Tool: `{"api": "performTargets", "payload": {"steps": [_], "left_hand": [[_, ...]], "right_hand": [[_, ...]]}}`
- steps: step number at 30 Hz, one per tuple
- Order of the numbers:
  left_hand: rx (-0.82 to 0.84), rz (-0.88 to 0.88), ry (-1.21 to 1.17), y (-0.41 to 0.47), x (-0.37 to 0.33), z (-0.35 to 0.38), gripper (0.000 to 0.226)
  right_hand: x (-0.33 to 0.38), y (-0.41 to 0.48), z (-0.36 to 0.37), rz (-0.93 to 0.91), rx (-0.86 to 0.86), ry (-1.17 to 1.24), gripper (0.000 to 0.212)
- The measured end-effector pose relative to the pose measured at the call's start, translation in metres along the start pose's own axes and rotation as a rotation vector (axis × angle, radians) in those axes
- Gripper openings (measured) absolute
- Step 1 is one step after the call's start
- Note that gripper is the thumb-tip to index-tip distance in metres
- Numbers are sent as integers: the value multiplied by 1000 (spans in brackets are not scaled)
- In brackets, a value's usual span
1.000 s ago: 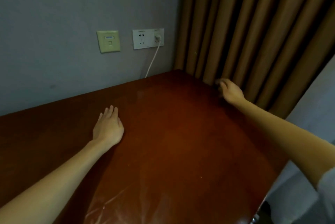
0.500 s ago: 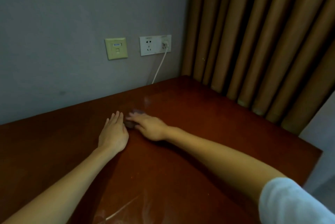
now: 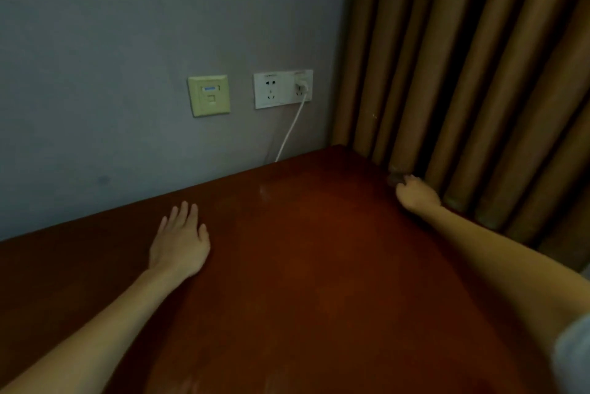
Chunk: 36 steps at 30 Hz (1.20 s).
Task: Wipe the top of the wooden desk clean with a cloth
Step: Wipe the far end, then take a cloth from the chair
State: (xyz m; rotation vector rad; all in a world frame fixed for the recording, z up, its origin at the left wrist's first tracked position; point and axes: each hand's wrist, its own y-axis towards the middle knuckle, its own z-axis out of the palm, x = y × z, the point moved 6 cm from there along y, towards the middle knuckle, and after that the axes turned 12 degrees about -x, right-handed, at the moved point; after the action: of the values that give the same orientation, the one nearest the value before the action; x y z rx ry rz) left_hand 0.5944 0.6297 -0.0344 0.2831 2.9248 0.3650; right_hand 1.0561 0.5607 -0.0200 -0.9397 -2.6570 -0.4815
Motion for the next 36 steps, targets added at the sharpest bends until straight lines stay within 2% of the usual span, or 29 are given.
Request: {"api": "performTargets", "payload": {"steps": [3,6,10,14,17,22,24,26,29,31,36], "left_hand": [[-7,4,4,2,-2,2,56],[-4,3,11,2,-2,2,55],[9,-4,7,2,0,3,55],[6,-5,10,1,-1,0,55],[4,7,3,0,-1,-1,55],[-21,23,-1,-1,-2,1,55],[-31,21,3,0,-1,3,56],[-42,19,9,1,0,5,56],[-45,8,8,1,-1,6,56],[-46,6,8,2,-1,5,56],[-41,-17,-15,2,0,5,57]], "right_hand": [[52,13,29,-111,-37,3,62],[148,-17,55,-401,-17,44,39],[256,-101,80,-713,105,100,48],[284,-169,86,-995,273,230,47],[249,-143,77,-920,270,282,40],[124,-3,60,-479,-20,151,34],[96,41,57,-298,-12,108,37],[98,69,62,-221,25,75,39],[142,86,80,-223,33,61,43],[191,73,95,-294,41,105,40],[316,-52,114,-690,154,215,36]]}}
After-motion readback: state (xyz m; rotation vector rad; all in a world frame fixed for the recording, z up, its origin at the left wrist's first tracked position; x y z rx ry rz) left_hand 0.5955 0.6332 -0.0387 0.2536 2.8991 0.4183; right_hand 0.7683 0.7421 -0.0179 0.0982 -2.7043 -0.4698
